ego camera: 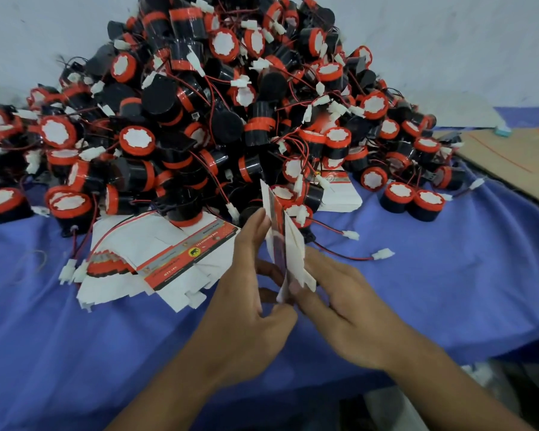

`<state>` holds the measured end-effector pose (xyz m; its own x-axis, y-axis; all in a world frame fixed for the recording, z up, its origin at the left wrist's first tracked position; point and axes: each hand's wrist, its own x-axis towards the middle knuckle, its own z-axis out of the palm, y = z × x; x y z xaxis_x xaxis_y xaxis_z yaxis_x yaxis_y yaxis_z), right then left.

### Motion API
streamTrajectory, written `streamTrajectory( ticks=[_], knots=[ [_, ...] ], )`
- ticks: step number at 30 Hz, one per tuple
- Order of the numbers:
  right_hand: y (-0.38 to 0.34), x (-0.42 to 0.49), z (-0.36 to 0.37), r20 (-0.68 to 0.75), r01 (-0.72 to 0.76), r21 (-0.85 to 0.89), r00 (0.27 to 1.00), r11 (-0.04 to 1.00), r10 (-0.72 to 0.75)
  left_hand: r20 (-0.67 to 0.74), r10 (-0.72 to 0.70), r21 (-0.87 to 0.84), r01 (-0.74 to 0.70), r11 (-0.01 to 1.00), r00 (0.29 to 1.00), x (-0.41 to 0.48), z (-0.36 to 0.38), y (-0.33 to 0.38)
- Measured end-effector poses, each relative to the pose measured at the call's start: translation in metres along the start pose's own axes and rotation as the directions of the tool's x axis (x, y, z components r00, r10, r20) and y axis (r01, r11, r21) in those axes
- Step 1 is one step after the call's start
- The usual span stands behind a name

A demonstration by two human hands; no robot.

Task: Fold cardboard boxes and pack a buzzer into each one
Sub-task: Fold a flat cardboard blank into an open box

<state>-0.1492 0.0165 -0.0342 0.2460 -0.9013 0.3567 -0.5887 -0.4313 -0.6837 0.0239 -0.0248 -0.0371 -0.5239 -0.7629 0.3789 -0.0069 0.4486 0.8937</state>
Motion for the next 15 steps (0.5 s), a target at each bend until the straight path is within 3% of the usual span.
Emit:
streamTrajectory(
  ticks=[3, 7, 15],
  knots=[
    [-0.002, -0.001, 0.003, -0.063, 0.072, -0.18, 0.994, 0.981, -0.085, 0.012, 0.038, -0.099, -0.037, 0.994, 0.999, 0.002, -0.001, 0.001],
    [-0.006, 0.0, 0.007, -0.132, 0.124, -0.39, 0.973, 0.913, -0.189, -0.109, 0.039, -0.181, -0.058, 0.982, 0.993, 0.008, -0.008, 0.002],
    [-0.008, -0.003, 0.011, -0.163, 0.161, -0.477, 0.95, 0.864, -0.267, -0.066, 0.013, -0.261, -0.03, 0.965, 0.998, 0.013, -0.029, 0.004]
  ],
)
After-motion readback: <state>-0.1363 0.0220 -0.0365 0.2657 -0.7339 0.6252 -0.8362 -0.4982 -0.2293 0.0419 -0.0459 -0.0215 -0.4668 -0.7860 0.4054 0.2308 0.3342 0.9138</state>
